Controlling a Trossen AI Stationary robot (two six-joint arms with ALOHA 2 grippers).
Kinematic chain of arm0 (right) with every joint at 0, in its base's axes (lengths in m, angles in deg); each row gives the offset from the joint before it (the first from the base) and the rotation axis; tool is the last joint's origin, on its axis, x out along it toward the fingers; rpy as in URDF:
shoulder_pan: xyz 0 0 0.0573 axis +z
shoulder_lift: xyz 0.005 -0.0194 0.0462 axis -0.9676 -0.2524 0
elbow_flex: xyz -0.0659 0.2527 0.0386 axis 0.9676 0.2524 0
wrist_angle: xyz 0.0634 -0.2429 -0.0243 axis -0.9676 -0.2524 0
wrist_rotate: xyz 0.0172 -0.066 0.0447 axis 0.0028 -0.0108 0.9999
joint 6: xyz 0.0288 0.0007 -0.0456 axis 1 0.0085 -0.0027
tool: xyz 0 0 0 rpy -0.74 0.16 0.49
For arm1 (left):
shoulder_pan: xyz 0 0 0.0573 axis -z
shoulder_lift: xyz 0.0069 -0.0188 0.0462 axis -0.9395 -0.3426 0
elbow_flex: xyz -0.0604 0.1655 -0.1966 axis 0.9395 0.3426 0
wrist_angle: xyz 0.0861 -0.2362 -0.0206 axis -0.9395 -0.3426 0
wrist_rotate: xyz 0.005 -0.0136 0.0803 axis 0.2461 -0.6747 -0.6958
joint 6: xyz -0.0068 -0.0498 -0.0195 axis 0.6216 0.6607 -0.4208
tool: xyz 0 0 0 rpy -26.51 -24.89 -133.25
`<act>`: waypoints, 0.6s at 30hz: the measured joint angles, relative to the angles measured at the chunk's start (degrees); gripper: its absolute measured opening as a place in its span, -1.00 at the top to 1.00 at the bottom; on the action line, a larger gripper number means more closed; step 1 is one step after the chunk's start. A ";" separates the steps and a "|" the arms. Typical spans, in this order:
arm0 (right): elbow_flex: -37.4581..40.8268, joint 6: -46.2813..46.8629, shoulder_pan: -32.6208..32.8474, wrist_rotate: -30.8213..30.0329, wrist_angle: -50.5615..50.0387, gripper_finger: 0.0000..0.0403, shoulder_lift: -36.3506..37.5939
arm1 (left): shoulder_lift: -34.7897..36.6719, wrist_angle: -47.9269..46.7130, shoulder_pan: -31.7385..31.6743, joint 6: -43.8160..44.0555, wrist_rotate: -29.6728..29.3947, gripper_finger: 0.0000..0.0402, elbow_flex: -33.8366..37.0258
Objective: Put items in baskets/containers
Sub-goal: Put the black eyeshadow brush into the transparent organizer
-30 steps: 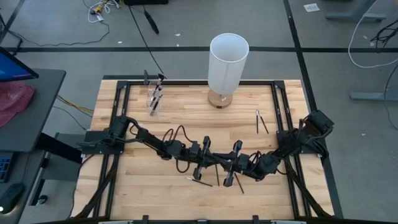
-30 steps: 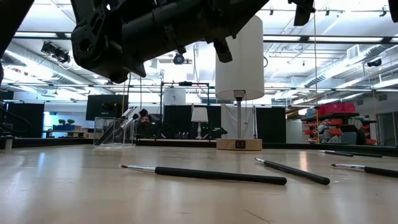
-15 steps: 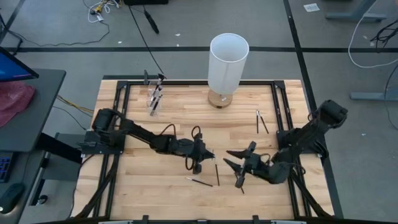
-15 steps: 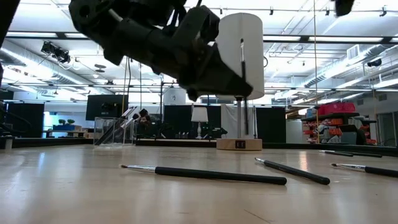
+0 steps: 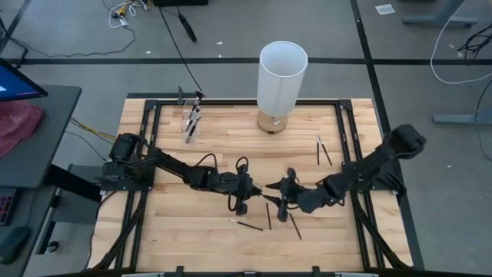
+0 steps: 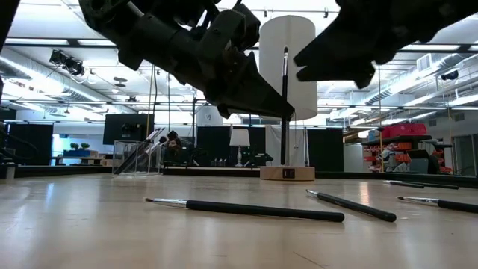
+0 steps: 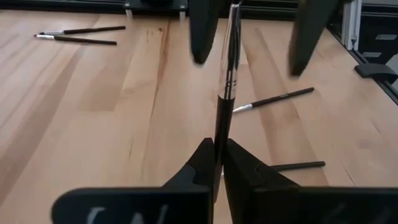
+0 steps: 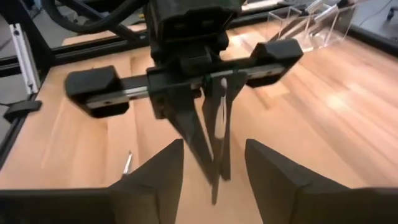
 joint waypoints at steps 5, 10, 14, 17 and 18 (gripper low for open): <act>0.00 -3.52 -1.44 -0.12 5.49 0.32 -2.27 | 0.00 0.00 0.02 0.00 0.03 0.92 0.00; 0.00 -4.72 -2.27 -0.14 6.91 0.65 -2.35 | 0.00 0.03 0.02 0.02 -0.04 0.91 0.02; 0.00 -5.97 -2.24 -0.24 7.33 0.94 -2.37 | 0.00 0.09 0.02 -0.02 0.00 0.90 0.02; 0.00 -5.93 -2.24 -0.21 7.51 0.93 -2.37 | 0.00 0.16 0.02 -0.63 -0.02 0.86 0.02; 0.00 -5.81 -2.24 -0.21 7.53 0.93 -2.37 | 0.00 0.20 0.02 -1.11 0.00 0.82 0.03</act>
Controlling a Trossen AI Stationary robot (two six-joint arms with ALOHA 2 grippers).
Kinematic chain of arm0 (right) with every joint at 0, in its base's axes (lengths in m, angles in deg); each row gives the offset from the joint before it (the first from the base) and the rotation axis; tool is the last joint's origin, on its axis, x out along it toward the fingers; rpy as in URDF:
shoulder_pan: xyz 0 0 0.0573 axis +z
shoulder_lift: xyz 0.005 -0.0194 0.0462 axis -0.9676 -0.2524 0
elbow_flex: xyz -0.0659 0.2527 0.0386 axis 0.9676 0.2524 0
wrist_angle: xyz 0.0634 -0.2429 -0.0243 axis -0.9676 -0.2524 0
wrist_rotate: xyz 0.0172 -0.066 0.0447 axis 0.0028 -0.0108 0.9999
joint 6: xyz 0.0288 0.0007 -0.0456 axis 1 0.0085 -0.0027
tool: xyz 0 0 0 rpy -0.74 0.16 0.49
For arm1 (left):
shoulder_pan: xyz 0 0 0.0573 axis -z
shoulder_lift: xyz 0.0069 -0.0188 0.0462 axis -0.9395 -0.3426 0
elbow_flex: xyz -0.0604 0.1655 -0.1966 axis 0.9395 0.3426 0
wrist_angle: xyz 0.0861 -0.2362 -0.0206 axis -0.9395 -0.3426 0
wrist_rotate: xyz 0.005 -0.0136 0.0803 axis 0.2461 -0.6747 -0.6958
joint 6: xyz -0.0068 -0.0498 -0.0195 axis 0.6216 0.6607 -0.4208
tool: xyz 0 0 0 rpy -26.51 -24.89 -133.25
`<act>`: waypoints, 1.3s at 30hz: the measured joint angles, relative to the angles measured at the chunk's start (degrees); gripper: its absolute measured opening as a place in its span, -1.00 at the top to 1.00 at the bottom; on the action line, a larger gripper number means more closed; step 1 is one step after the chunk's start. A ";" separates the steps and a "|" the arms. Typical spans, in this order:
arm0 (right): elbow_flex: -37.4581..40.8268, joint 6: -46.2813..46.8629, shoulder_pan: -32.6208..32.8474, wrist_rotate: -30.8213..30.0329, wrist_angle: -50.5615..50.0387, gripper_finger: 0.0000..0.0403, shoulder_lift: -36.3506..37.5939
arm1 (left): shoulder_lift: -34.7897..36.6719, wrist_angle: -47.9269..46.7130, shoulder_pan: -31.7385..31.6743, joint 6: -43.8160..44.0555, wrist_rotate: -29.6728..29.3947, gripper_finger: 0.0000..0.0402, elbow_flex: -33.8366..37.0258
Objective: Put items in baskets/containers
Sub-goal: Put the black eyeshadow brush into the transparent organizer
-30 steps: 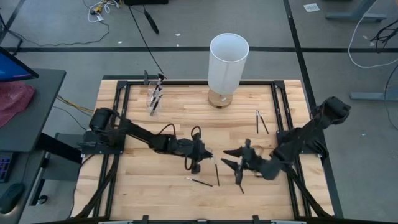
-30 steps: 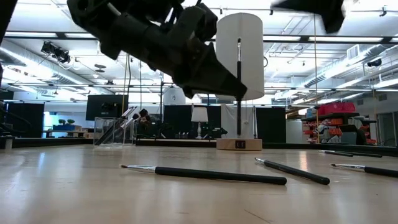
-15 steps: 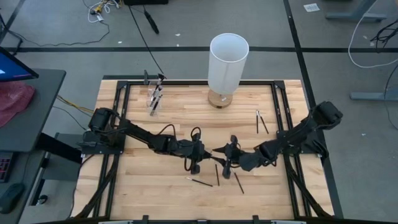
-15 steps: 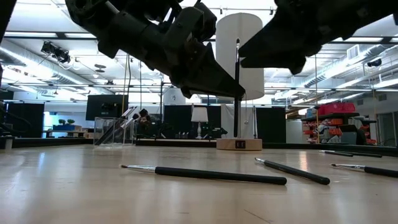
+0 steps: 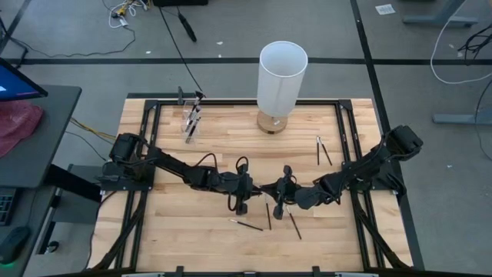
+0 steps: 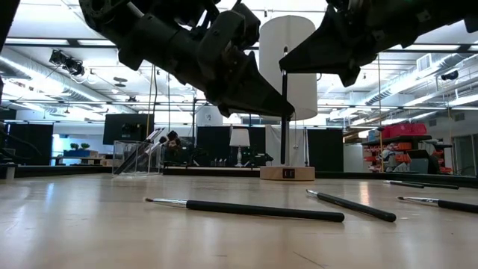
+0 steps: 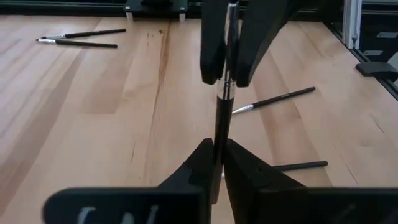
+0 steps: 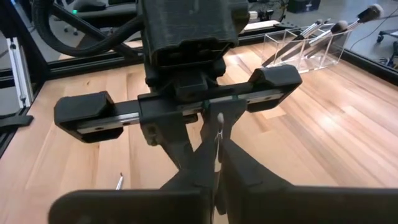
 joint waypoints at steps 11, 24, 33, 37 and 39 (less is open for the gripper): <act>0.00 -0.04 1.31 -2.05 0.04 0.98 0.00 | 0.00 6.55 -0.10 -2.03 -2.37 0.12 0.06; -0.02 1.53 3.42 -6.51 -0.74 0.99 0.00 | -0.01 10.43 2.25 -3.91 -8.96 0.60 0.25; -0.07 1.96 3.45 -6.52 -0.72 0.93 0.00 | -0.02 10.54 2.55 -4.74 -8.73 0.93 0.27; -0.07 2.56 3.43 -6.40 -1.50 0.71 1.12 | 2.44 3.78 2.58 -4.33 -9.35 0.92 0.21; -0.07 2.61 3.43 -6.62 -2.63 0.58 2.50 | 5.53 -3.47 2.56 -3.40 -9.92 0.93 0.35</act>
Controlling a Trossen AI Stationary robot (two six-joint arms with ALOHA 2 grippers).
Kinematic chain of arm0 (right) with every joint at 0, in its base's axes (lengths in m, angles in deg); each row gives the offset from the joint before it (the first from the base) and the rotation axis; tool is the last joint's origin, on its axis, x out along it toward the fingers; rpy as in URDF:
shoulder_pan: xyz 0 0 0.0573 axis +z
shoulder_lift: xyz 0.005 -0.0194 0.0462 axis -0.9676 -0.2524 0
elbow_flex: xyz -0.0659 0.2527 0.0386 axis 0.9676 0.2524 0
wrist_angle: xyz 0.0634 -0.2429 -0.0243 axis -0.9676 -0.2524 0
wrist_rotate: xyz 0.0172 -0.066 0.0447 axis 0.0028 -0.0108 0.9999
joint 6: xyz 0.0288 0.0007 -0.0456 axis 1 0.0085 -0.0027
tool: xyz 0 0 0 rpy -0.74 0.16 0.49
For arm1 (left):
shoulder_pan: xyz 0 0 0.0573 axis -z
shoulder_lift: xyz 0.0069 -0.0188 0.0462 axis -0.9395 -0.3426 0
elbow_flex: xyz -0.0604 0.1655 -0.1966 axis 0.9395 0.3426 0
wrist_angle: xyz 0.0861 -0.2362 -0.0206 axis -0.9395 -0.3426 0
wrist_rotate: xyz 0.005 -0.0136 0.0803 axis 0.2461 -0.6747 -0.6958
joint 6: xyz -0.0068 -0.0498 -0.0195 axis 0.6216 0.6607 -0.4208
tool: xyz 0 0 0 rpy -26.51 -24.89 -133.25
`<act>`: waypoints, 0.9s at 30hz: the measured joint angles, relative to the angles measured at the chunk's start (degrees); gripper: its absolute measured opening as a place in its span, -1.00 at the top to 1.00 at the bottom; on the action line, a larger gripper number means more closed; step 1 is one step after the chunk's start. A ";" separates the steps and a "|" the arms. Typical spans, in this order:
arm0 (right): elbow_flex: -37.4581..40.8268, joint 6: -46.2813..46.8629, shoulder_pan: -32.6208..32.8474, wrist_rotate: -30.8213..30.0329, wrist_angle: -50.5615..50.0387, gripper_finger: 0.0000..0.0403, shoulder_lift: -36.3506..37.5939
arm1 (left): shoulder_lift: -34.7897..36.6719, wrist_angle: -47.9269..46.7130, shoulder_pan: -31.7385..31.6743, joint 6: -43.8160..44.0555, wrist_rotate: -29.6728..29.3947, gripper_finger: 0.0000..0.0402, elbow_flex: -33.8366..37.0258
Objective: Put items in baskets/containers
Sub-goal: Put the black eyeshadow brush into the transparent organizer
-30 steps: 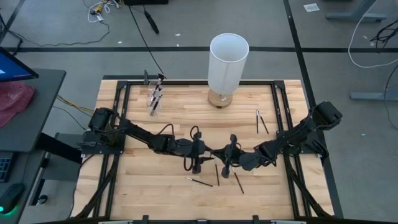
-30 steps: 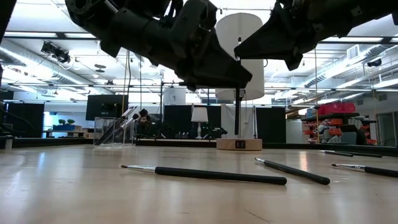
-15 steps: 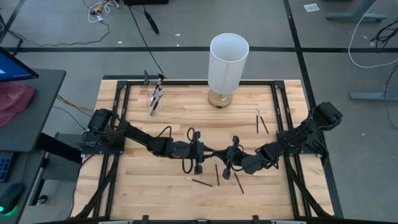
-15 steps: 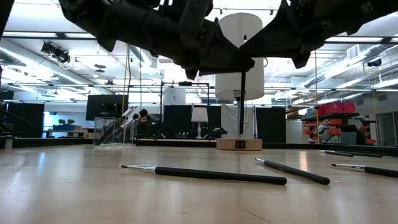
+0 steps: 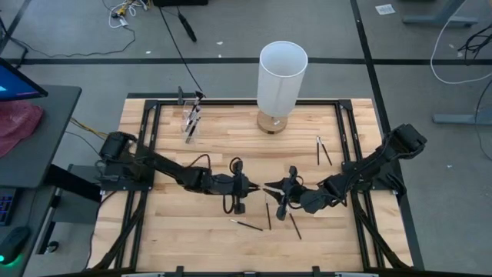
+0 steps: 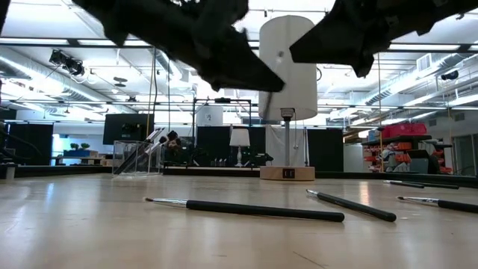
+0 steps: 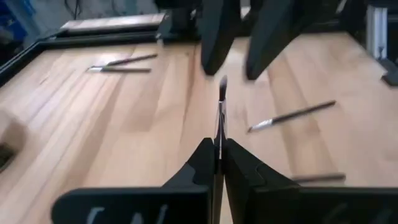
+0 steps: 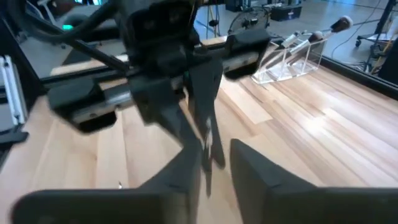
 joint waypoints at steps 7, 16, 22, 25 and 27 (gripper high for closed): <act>0.05 0.10 0.00 -0.88 -4.19 0.22 1.03 | 15.79 -28.97 -3.31 2.65 -6.44 0.92 -0.14; 5.00 2.98 -0.10 -3.99 0.24 0.15 -0.41 | 33.76 -49.44 -23.22 -0.09 -8.85 0.91 -0.10; 9.76 1.80 -2.44 -5.47 8.09 0.21 -0.36 | 37.96 -49.75 -43.83 -7.22 -1.19 0.92 -0.12; 10.76 -0.36 -4.53 -5.47 11.09 0.23 -0.36 | 37.43 -48.07 -53.28 -9.48 1.12 0.91 -0.10; 11.16 -2.81 -5.94 -5.43 12.83 0.23 -0.36 | 35.97 -44.44 -58.22 -10.55 5.53 0.91 0.39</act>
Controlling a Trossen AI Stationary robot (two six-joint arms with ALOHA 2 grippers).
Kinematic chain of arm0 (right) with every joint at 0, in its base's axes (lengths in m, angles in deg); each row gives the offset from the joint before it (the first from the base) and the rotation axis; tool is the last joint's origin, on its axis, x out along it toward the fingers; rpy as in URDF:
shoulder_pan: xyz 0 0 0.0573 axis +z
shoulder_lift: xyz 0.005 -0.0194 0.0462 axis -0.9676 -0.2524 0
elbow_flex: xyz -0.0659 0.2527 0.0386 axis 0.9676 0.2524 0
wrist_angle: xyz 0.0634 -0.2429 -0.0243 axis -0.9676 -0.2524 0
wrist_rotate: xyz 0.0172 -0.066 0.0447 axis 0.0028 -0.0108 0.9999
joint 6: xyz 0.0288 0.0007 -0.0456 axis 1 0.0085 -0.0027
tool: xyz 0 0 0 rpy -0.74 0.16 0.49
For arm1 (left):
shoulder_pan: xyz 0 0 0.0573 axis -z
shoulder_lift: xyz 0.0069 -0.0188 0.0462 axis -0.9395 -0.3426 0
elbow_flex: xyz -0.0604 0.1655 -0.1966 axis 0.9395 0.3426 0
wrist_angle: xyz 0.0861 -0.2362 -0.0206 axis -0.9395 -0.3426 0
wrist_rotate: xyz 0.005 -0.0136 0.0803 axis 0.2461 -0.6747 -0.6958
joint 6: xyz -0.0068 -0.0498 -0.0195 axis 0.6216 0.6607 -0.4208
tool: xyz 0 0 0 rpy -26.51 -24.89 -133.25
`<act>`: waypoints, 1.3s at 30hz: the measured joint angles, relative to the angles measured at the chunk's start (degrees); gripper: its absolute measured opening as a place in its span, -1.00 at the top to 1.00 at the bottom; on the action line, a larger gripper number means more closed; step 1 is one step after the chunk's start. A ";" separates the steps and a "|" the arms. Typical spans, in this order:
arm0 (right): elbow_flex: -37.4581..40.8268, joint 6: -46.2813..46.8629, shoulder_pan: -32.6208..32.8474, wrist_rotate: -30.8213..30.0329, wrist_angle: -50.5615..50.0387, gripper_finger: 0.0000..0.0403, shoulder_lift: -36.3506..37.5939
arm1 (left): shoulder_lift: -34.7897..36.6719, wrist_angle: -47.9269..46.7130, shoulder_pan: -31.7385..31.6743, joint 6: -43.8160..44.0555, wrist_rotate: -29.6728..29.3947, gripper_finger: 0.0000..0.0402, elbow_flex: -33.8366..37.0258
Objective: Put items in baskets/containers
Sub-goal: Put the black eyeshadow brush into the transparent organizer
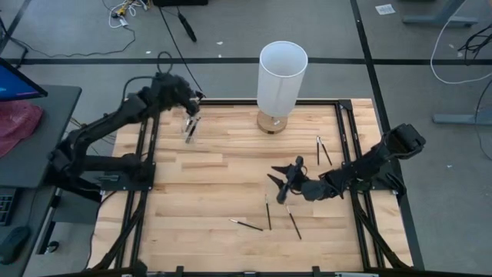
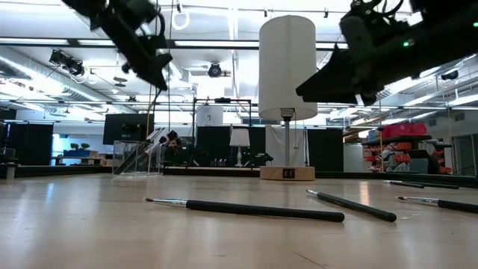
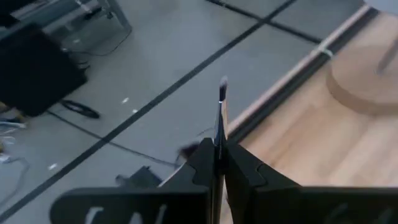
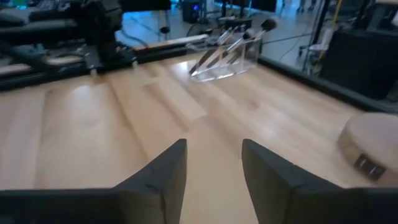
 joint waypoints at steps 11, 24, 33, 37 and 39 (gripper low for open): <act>0.04 -5.57 -4.63 5.97 5.35 0.23 0.04 | -6.25 30.53 -13.16 1.12 14.44 0.91 17.40; 0.04 -3.02 -4.60 7.65 9.38 0.23 0.04 | -14.74 32.76 -15.48 -1.49 20.93 0.91 19.68; 0.04 -0.22 -4.40 8.90 10.37 0.23 0.04 | -17.89 33.67 -15.87 -1.79 21.68 0.78 19.58; 0.04 -0.22 -4.02 10.32 10.31 0.23 0.04 | -17.91 32.89 -15.88 -2.95 21.55 0.59 19.31; 0.04 -0.22 -3.91 10.41 9.99 0.23 0.04 | -17.91 31.87 -15.88 -2.95 21.54 0.48 18.46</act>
